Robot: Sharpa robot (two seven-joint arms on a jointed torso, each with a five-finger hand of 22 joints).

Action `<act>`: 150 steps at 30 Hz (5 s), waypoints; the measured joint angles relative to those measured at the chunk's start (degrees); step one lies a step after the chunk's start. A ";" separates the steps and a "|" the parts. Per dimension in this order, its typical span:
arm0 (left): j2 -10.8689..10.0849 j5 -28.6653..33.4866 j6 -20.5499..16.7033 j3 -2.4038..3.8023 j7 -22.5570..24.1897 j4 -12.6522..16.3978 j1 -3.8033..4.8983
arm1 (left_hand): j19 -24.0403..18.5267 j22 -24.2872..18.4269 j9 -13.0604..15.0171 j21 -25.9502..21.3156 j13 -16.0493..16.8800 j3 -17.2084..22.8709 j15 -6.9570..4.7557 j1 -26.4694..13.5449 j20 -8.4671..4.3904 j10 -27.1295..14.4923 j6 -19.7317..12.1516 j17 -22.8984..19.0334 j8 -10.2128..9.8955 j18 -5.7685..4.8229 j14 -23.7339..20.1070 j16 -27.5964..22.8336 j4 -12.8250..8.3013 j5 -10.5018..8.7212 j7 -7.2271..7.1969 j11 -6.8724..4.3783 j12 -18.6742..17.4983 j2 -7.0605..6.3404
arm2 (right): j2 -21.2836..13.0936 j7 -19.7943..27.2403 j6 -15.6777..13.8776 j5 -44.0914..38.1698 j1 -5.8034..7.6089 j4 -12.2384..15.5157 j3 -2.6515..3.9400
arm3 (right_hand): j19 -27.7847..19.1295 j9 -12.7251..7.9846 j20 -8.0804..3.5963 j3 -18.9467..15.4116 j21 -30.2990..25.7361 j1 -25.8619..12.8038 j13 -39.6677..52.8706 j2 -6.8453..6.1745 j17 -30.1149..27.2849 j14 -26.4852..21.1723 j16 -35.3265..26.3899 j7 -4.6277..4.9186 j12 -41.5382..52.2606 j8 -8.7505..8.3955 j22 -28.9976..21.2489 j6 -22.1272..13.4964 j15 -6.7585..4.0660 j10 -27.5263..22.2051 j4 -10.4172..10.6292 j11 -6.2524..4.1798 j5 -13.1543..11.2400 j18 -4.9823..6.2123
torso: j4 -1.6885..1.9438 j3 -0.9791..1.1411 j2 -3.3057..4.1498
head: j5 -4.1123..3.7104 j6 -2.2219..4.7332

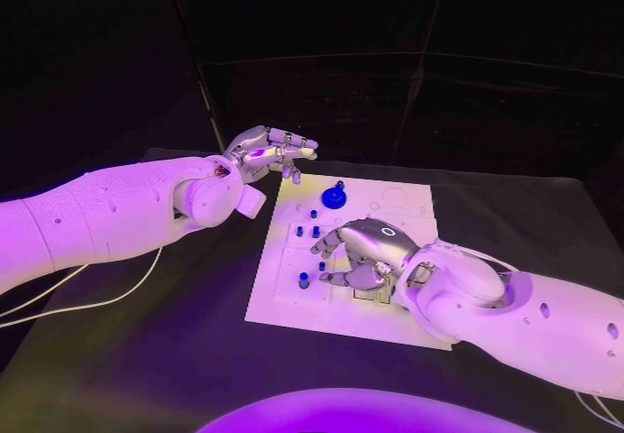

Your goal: Assemble the parts on the task board

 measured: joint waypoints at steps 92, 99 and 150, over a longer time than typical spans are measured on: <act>-1.59 0.00 0.14 -0.23 -0.36 0.77 -0.03 | 0.00 -0.07 0.00 0.00 0.04 -0.31 0.00 0.00 0.00 -0.41 0.00 -0.13 0.00 0.00 0.00 0.00 0.00 0.00 0.00 0.00 0.41 0.00 | -14.44 -23.88 5.96 4.82 -4.14 4.34 -0.06 | 10.52 5.48 -4.61 -21.65 8.56 -4.71 69.79 3.41 13.35 0.43 12.95 -5.45 69.06 16.60 14.40 5.11 -4.53 25.78 17.85 -5.81 5.80 -0.93 | -1.12 -0.35 -0.82 | -10.06 0.08; -1.60 0.00 0.21 -0.23 -0.42 0.82 -0.03 | 0.00 -0.07 0.00 0.00 0.04 -0.31 0.00 0.00 0.00 -0.41 0.00 -0.24 0.00 0.00 0.00 0.00 0.00 0.00 0.00 0.00 0.41 0.00 | -15.19 -22.64 2.61 5.86 -4.69 5.31 -0.46 | 10.84 5.33 -4.93 -20.79 9.01 -1.62 69.79 5.74 13.35 0.62 13.19 -5.79 69.06 16.91 15.17 4.75 -4.70 25.55 16.69 -6.01 13.56 -0.92 | -1.20 -0.34 -0.82 | -9.96 0.00; -1.03 -0.01 0.86 -0.40 -0.96 0.75 -0.04 | 0.00 -0.14 0.00 0.00 0.02 -0.31 0.00 0.24 0.00 -0.41 -0.20 -0.47 0.00 0.00 0.00 0.00 0.00 0.00 0.20 0.00 0.41 0.24 | -7.15 -23.91 -2.68 10.98 -4.81 2.18 -0.47 | 10.59 12.55 -6.36 -29.07 8.27 -11.66 69.79 7.28 13.33 0.60 12.07 -8.22 64.02 23.74 13.84 7.63 -6.57 24.31 18.01 -8.25 -6.32 -0.91 | -1.18 -0.38 -0.80 | -8.39 0.58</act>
